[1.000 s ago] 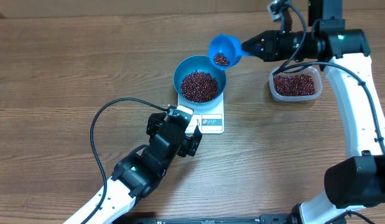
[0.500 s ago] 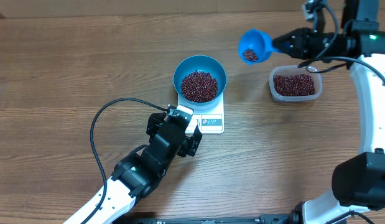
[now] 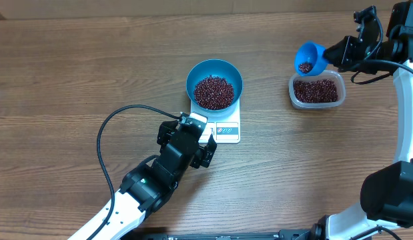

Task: Scoop item into bowl and weigh 150g on scale
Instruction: 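Carry the blue scoop right over the clear bean tub, right gripper, then dip the scoop into the tub to pick up a few beans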

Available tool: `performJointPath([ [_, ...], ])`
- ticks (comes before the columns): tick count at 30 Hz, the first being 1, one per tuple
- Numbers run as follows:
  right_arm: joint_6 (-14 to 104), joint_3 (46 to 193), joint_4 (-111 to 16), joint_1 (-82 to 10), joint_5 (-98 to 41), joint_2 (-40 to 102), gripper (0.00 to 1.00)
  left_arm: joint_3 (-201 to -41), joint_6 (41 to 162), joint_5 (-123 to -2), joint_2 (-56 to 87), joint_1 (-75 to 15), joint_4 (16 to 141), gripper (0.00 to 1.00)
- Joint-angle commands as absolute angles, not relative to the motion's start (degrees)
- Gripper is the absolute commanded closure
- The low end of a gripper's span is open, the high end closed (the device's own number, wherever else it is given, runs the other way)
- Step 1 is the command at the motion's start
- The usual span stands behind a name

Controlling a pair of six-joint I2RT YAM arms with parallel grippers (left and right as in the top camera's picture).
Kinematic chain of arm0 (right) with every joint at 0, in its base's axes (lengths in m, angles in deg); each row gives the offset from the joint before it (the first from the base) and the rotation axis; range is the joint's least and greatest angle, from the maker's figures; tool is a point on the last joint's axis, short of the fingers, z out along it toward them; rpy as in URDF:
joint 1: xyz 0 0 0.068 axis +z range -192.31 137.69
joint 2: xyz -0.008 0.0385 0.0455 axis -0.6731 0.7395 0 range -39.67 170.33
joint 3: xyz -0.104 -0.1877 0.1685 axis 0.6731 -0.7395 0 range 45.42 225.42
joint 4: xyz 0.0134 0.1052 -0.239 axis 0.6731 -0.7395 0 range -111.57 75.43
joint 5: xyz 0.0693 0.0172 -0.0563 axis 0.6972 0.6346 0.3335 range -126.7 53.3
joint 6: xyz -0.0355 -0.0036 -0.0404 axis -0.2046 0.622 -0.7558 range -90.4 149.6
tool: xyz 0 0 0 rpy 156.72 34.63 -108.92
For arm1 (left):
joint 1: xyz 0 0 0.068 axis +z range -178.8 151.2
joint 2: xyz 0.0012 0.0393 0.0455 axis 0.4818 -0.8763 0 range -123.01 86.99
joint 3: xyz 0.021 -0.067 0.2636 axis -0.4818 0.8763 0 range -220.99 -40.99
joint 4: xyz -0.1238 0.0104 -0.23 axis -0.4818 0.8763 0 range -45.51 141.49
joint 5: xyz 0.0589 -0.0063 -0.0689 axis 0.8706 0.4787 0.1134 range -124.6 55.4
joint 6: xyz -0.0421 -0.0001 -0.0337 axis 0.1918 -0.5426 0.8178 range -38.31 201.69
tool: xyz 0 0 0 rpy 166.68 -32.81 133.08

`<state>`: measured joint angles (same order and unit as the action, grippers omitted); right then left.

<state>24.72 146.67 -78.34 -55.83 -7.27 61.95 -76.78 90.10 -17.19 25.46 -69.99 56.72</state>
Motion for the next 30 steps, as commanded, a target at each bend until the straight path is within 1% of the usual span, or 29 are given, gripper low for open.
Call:
performJointPath([
  [1, 21.68, 148.57, -78.16, -55.76, -15.71, 59.88, 0.96, -76.32, 88.98, -16.19, 25.13, -69.64, 56.68, 0.0],
  [4, 20.54, 148.57, -78.31, -55.76, -20.93, 59.88, 0.96, -76.32, 88.98, -16.19, 25.13, -69.64, 56.68, 0.0],
  [10, 15.78, 148.57, -79.1, -55.35, -24.91, 59.88, 0.96, -76.32, 88.98, -16.19, 25.13, -69.64, 56.68, 0.0],
  [12, 15.58, 148.57, -79.32, -54.36, -28.65, 59.88, 0.96, -76.32, 89.01, -16.19, 25.13, -69.64, 56.68, 0.01],
  [19, 16.04, 148.57, -79.65, -47.43, -44.54, 59.88, 0.96, -76.32, 88.98, -16.19, 25.13, -69.64, 56.68, 0.01],
  [25, 16.28, 148.57, -79.58, -41.6, -54.2, 59.88, 0.96, -76.32, 89.01, -16.19, 25.13, -69.64, 56.68, 0.01],
  [30, 16.3, 148.57, -79.63, -38.8, -59.71, 59.88, 0.96, -76.32, 88.98, -16.19, 25.13, -69.64, 56.65, 0.0],
])
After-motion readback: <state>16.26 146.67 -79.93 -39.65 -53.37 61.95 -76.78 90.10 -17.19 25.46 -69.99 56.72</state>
